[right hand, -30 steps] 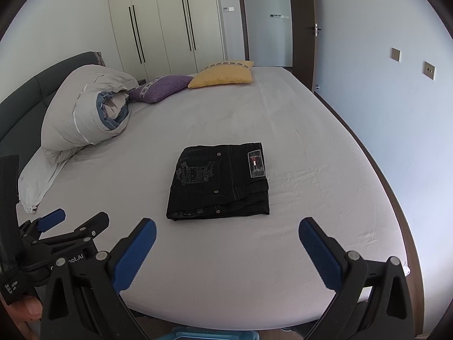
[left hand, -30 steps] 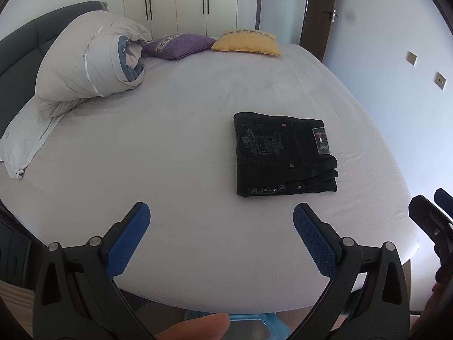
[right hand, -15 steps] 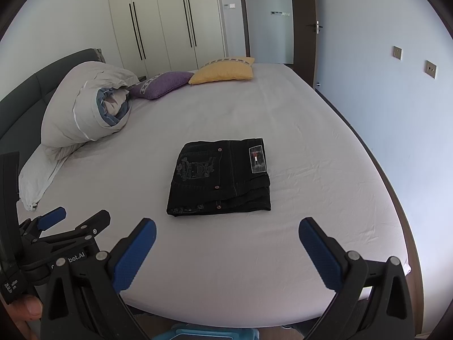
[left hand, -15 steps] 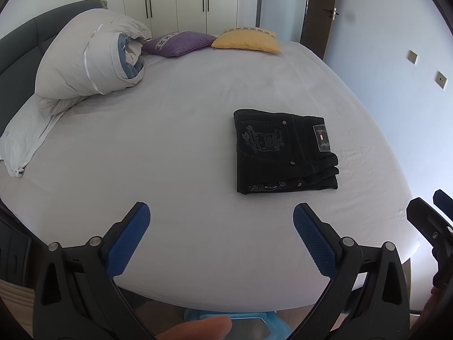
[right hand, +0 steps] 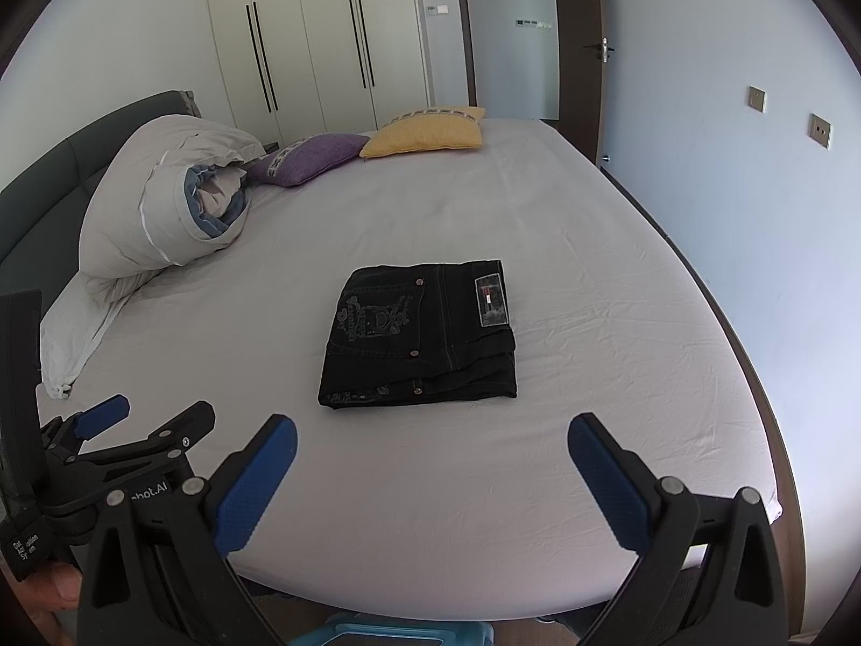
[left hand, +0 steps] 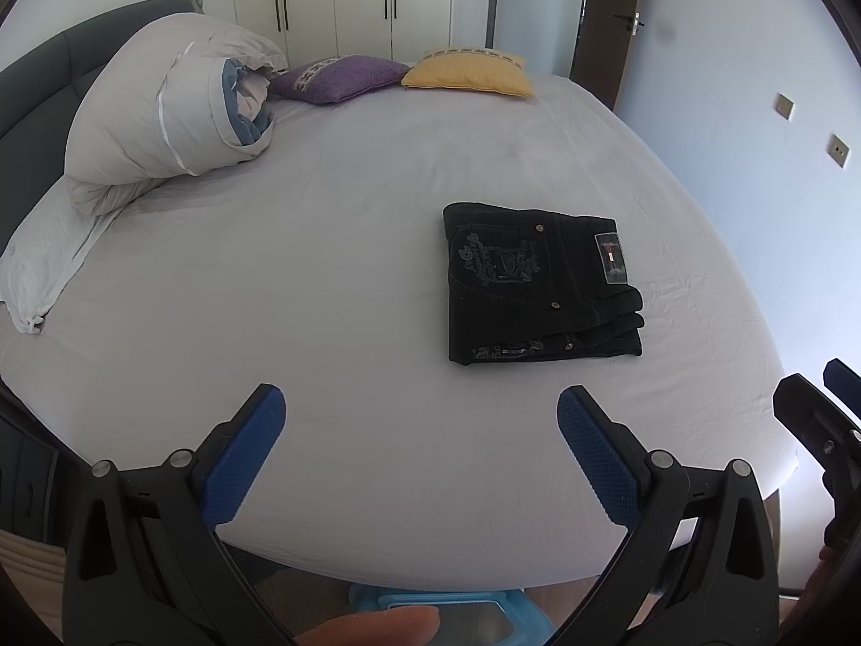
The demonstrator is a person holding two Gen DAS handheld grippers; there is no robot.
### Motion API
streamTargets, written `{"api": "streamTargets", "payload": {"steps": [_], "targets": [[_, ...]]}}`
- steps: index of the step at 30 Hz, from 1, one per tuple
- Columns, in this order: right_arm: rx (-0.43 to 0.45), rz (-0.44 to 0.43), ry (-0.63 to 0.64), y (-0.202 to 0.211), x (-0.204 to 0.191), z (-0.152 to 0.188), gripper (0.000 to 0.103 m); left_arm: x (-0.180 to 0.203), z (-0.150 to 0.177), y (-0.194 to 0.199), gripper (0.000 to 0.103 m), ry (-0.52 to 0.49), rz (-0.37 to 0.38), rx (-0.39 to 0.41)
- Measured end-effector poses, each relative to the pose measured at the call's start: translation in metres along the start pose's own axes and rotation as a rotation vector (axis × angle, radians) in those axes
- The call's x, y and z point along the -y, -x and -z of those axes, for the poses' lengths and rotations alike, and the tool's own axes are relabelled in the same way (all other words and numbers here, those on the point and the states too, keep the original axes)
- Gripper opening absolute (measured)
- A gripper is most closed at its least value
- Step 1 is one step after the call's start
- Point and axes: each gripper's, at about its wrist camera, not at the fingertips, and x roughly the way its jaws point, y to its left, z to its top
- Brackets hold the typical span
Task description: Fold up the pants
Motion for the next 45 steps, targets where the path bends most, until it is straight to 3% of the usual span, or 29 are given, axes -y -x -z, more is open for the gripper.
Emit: {"api": "streamTargets", "payload": {"steps": [45], "targets": [[-0.005, -0.003, 0.001, -0.0009, -0.0004, 0.0036, 0.103, -0.0008, 0.0018, -0.0040, 0.103, -0.003, 0.015, -0.018]]}}
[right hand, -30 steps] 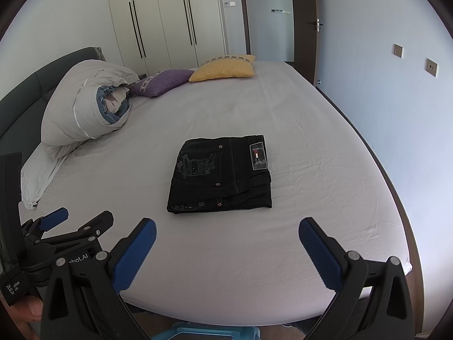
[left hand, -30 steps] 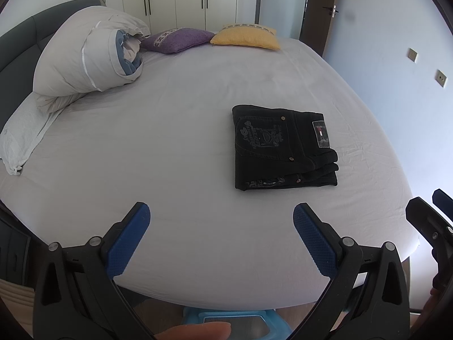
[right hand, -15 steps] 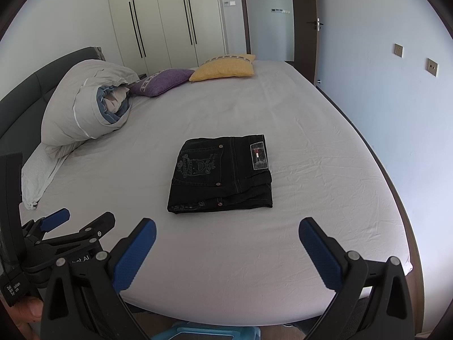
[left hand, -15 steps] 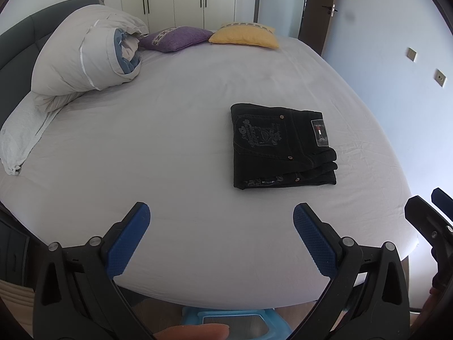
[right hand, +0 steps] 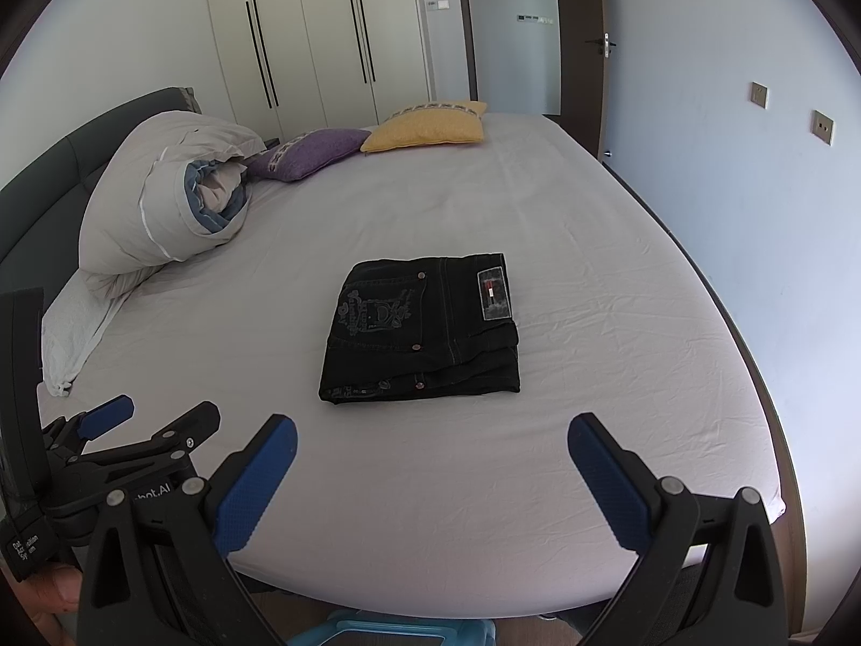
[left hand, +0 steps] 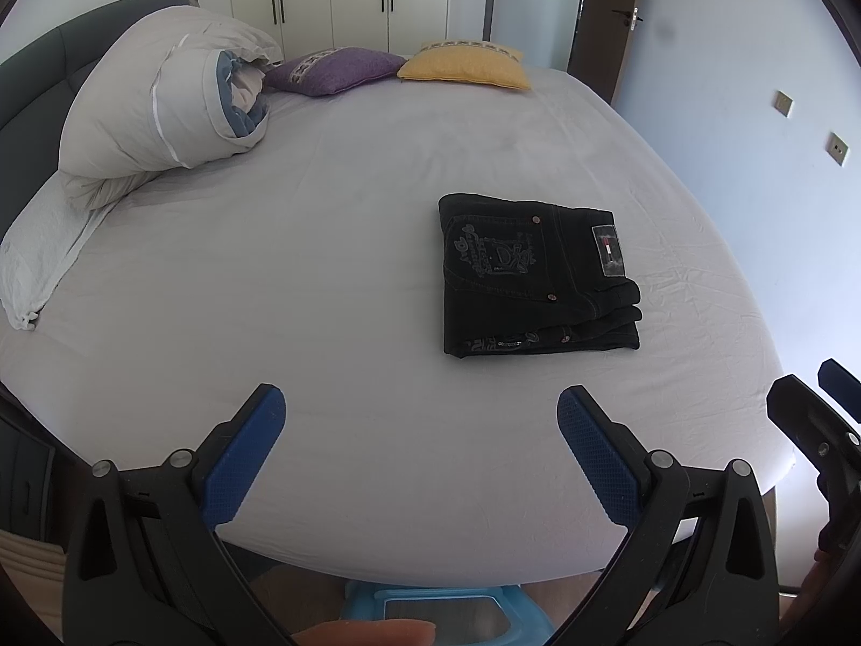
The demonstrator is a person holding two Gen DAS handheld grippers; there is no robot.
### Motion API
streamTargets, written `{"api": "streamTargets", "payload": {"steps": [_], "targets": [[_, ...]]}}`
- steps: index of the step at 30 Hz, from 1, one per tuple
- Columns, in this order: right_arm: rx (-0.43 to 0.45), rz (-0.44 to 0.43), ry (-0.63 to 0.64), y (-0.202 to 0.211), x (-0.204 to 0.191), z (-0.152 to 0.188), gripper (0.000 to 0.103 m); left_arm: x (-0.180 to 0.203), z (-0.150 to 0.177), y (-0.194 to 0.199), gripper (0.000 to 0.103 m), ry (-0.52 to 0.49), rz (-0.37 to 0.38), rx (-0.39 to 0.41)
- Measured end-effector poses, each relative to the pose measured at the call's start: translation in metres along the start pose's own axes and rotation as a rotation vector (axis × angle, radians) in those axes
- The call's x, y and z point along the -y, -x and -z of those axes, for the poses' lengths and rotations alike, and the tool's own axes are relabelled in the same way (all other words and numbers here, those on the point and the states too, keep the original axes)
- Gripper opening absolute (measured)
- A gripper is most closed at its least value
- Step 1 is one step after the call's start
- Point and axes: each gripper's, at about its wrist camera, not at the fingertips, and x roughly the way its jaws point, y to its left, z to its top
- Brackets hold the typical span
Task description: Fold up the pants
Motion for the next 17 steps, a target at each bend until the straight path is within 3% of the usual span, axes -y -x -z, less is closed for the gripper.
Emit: {"api": "streamTargets", "payload": {"steps": [17], "targets": [[-0.005, 0.000, -0.002, 0.0002, -0.0012, 0.0062, 0.103, -0.0047, 0.0029, -0.0015, 0.103, -0.002, 0.005, -0.007]]}}
